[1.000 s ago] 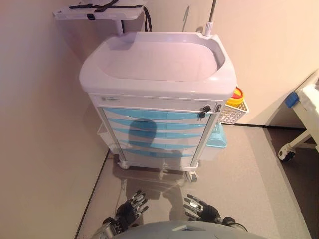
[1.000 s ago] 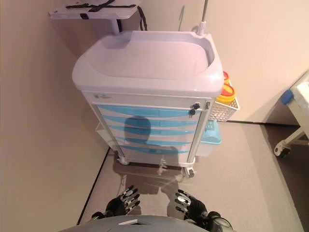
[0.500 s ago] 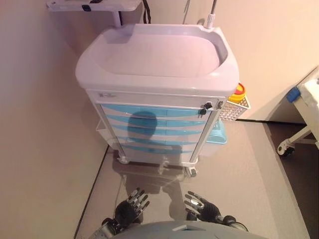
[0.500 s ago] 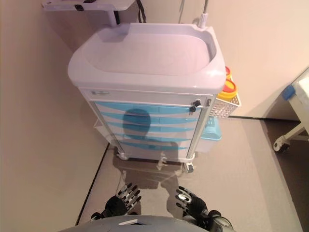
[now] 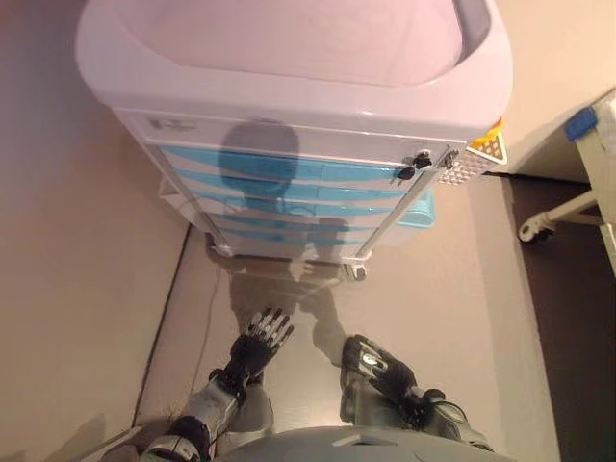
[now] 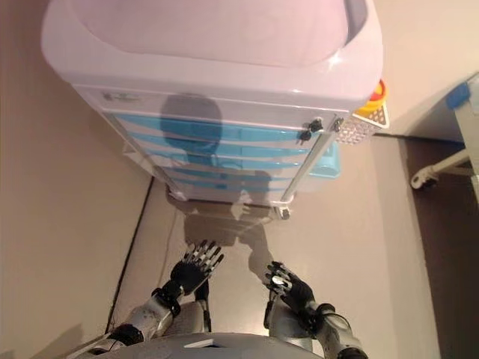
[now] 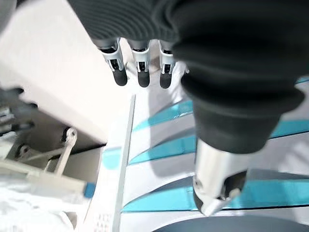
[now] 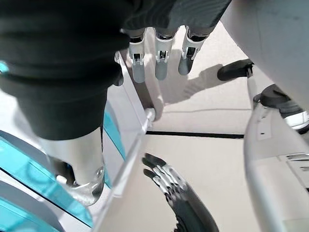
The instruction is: Open the drawer and pick up the medicine
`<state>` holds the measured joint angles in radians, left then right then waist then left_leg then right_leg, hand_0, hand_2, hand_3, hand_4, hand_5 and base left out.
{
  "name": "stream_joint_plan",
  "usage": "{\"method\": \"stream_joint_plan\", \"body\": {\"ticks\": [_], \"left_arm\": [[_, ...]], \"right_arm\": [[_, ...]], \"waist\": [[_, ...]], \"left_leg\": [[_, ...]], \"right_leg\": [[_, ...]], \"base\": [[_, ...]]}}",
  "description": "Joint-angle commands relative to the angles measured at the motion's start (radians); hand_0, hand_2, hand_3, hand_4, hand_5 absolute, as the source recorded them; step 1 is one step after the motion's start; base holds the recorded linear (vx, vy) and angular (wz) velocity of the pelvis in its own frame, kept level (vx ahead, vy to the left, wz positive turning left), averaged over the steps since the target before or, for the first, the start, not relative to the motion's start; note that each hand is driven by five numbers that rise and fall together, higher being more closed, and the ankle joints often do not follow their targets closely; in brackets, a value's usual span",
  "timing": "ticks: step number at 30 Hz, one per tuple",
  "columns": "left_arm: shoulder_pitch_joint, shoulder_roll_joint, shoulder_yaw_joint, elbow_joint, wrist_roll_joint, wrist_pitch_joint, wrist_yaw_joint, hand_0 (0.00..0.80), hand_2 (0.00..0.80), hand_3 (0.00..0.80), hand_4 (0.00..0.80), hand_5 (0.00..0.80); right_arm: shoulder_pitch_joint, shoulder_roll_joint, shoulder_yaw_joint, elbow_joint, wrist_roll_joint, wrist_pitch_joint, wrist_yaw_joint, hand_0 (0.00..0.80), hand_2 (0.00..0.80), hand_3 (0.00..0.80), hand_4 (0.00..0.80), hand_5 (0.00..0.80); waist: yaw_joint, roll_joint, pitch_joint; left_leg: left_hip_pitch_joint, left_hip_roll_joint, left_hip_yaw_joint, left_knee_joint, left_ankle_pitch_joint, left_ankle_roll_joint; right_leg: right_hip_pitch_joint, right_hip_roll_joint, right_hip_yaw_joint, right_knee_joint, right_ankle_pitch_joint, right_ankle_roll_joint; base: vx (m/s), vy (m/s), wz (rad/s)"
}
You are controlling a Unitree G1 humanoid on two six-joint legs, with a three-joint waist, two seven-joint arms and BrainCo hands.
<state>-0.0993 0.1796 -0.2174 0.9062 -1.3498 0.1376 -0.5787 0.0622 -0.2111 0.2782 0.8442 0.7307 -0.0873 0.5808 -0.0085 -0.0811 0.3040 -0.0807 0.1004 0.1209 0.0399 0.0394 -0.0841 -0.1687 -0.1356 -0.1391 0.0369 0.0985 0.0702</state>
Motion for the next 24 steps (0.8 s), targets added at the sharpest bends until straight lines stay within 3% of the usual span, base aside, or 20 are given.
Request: {"method": "stream_joint_plan", "body": {"ticks": [1,13,24], "left_arm": [[-0.030,-0.037,0.036,-0.059,-0.097,-0.036,-0.040,0.000,0.000,0.000,0.000,0.000],[-0.156,-0.044,0.034,-0.177,-0.279,-0.085,-0.054,0.000,0.000,0.000,0.000,0.000],[-0.289,-0.027,0.061,-0.204,-0.384,-0.144,-0.059,0.000,0.000,0.000,0.000,0.000]], "right_arm": [[0.018,-0.006,0.028,-0.099,0.021,0.013,-0.006,0.000,0.000,0.000,0.000,0.000],[0.007,-0.032,0.070,-0.221,0.028,0.044,-0.023,0.000,0.000,0.000,0.000,0.000],[-0.008,-0.068,0.095,-0.260,0.053,0.064,-0.010,0.000,0.000,0.000,0.000,0.000]], "waist": [[-0.025,0.013,0.046],[-0.056,-0.011,0.131],[-0.084,-0.024,0.165]], "left_leg": [[-0.099,-0.006,-0.044,0.177,-0.037,0.055],[-0.270,0.000,-0.050,0.339,-0.067,0.066],[-0.357,0.009,-0.052,0.407,-0.071,0.068]], "right_leg": [[-0.035,-0.029,0.037,0.213,-0.087,0.018],[-0.212,-0.016,0.064,0.391,-0.120,0.007],[-0.305,0.006,0.088,0.481,-0.141,-0.003]], "base": [[-0.002,0.017,-0.03],[-0.057,0.003,-0.01],[-0.002,0.003,-0.01]]}}
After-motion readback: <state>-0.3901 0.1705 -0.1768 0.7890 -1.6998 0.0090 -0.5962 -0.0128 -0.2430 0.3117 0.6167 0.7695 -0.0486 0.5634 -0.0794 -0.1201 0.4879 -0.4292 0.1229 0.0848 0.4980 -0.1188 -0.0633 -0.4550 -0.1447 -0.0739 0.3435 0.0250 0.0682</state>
